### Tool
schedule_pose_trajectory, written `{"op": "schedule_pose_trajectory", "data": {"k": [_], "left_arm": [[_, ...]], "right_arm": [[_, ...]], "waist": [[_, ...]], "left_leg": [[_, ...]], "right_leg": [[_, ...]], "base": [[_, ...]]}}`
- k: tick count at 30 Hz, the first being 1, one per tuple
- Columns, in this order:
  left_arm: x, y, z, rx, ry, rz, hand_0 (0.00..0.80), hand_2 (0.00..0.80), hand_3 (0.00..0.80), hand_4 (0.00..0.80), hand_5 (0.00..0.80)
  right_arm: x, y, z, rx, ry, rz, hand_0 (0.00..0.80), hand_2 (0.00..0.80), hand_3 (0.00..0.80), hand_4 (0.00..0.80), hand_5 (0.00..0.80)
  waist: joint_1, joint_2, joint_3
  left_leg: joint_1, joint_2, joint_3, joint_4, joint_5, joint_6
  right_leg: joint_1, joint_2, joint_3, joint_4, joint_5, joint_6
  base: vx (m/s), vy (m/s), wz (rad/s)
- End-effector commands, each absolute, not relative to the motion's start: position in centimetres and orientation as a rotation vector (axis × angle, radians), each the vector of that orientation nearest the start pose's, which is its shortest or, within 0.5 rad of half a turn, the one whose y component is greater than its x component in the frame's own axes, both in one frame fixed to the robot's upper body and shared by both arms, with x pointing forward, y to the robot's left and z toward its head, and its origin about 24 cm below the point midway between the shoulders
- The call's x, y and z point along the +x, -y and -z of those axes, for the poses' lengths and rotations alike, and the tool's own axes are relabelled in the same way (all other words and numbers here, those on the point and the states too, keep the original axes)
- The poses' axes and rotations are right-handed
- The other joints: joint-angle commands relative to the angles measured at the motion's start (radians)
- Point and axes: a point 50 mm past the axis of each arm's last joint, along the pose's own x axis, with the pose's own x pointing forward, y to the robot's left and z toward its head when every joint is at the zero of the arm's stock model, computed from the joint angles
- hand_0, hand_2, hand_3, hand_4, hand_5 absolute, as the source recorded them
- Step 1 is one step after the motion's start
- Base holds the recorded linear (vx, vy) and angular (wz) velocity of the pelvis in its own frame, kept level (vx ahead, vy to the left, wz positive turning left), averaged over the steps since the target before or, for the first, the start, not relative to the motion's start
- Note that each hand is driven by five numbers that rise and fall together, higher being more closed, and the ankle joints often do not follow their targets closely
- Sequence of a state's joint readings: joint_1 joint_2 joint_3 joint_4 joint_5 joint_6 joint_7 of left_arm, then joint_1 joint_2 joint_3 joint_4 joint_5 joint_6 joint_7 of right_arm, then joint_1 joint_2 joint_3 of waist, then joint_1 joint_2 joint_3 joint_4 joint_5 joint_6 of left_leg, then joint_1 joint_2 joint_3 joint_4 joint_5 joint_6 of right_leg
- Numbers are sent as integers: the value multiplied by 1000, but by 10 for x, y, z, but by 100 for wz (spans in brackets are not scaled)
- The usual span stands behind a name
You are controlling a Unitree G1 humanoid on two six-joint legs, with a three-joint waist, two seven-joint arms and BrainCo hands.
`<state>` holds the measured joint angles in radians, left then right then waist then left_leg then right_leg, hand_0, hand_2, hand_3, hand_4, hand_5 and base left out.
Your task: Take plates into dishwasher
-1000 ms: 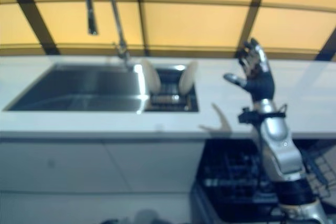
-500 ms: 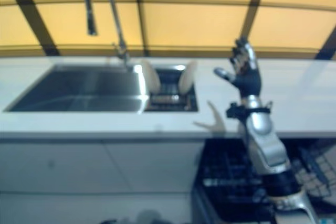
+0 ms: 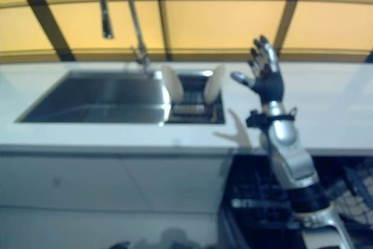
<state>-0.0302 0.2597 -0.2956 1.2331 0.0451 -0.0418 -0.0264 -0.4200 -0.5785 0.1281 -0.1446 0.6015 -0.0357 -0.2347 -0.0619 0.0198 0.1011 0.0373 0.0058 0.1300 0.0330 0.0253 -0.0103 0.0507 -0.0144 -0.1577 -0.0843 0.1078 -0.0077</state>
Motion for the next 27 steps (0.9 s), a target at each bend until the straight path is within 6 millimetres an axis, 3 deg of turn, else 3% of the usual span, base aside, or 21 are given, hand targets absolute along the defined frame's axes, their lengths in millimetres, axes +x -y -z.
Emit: {"op": "schedule_pose_trajectory", "data": {"k": [1, 3, 6, 8, 9, 11, 12, 13, 14, 16, 17, 20, 21, 23, 24, 27], "left_arm": [[131, -239, 148, 434, -1088, 94, 0, 0, 0, 0, 0], [130, -238, 148, 426, -1094, 84, 0, 0, 0, 0, 0], [129, -239, 148, 418, -1085, 71, 0, 0, 0, 0, 0], [130, -239, 147, 412, -1068, 70, 0, 0, 0, 0, 0], [135, -239, 145, 414, -1044, 75, 0, 0, 0, 0, 0], [148, -241, 139, 435, -1008, 89, 0, 0, 0, 0, 0], [158, -244, 135, 456, -1001, 98, 0, 0, 0, 0, 0], [160, -245, 134, 460, -1005, 103, 0, 0, 0, 0, 0], [166, -246, 132, 476, -1003, 102, 0, 0, 0, 0, 0], [162, -247, 133, 496, -1031, 90, 0, 0, 0, 0, 0], [156, -251, 134, 504, -1049, 67, 0, 0, 0, 0, 0], [139, -265, 137, 497, -1092, 7, 0, 0, 0, 0, 0], [135, -272, 137, 508, -1112, -9, 0, 0, 0, 0, 0], [133, -277, 137, 514, -1126, -22, 0, 0, 0, 0, 0], [132, -278, 137, 511, -1138, -28, 0, 0, 0, 0, 0], [133, -272, 139, 500, -1147, -11, 0, 0, 0, 0, 0]], "right_arm": [[307, 184, -246, 61, 647, -109, 0, 0, 0, 0, 0], [307, 185, -249, 49, 642, -114, 0, 0, 0, 0, 0], [307, 189, -253, 31, 640, -119, 0, 0, 0, 0, 0], [308, 192, -255, 28, 647, -113, 0, 0, 0, 0, 0], [308, 195, -257, 31, 662, -100, 0, 0, 0, 0, 0], [306, 201, -260, 31, 688, -65, 0, 0, 0, 0, 0], [303, 205, -258, 32, 693, -28, 0, 0, 0, 0, 0], [302, 206, -257, 33, 692, -16, 0, 0, 0, 0, 0], [298, 210, -252, 51, 691, 8, 0, 0, 0, 0, 0], [293, 208, -246, 64, 691, 18, 0, 0, 0, 0, 0], [293, 206, -247, 56, 688, 7, 0, 0, 0, 0, 0], [297, 201, -252, 48, 685, -4, 0, 0, 0, 0, 0], [299, 201, -254, 50, 688, -4, 0, 0, 0, 0, 0], [301, 201, -254, 53, 689, -6, 0, 0, 0, 0, 0], [301, 201, -251, 59, 683, -8, 0, 0, 0, 0, 0], [302, 200, -246, 56, 664, -10, 0, 0, 0, 0, 0]], "waist": [[25, -59, 73], [19, -63, 73], [4, -61, 74], [-4, -52, 81], [-9, -44, 91], [-14, -32, 108], [-16, -29, 123], [-16, -28, 126], [-8, -21, 141], [11, -15, 152], [20, -13, 151], [35, -8, 139], [32, -12, 129], [24, -22, 119], [14, -31, 111], [-9, -38, 100]], "left_leg": [[-96, 37, 23, 234, -148, 5], [-36, 86, 6, 133, -101, 5], [15, 191, 13, 20, 3, -24], [18, 232, 17, 12, 19, -31], [-8, 252, 20, 52, 0, -34], [-31, 252, 74, 110, -79, -27], [-81, 227, 112, 246, -167, -25], [-97, 220, 119, 276, -190, -23], [-133, 174, 121, 335, -233, 2], [-128, 134, 151, 307, -245, 33], [-116, 119, 164, 276, -233, 42], [-75, 90, 168, 173, -196, 43], [-62, 67, 165, 127, -184, 49], [-56, 45, 158, 101, -180, 55], [-50, 26, 163, 79, -173, 65], [-15, -8, 179, 13, -154, 66]], "right_leg": [[65, -16, 36, 91, -206, -8], [65, -43, 45, 108, -215, -9], [50, -81, 53, 137, -222, -10], [34, -113, 55, 160, -224, -1], [12, -152, 51, 191, -227, 22], [-5, -229, 20, 222, -205, 57], [4, -284, -17, 221, -175, 78], [7, -296, -27, 218, -167, 83], [25, -344, -58, 192, -74, 73], [12, -374, -131, 195, 12, 61], [-2, -364, -153, 207, 20, 59], [-31, -300, -161, 236, -18, 66], [-47, -256, -144, 253, -48, 66], [-64, -211, -117, 265, -78, 70], [-83, -164, -96, 267, -103, 66], [-118, -70, -51, 241, -135, 84]], "base": [[135, 282, 18], [194, 361, 14], [199, 507, 10], [166, 724, 9], [157, 960, 8], [202, 1183, 10], [215, 1054, 17], [278, 1219, 43], [269, 1041, 42], [270, 933, 23], [234, 643, -26], [176, 476, -34], [143, 387, -23], [124, 310, -12], [116, 249, -2], [117, 199, -9]]}}
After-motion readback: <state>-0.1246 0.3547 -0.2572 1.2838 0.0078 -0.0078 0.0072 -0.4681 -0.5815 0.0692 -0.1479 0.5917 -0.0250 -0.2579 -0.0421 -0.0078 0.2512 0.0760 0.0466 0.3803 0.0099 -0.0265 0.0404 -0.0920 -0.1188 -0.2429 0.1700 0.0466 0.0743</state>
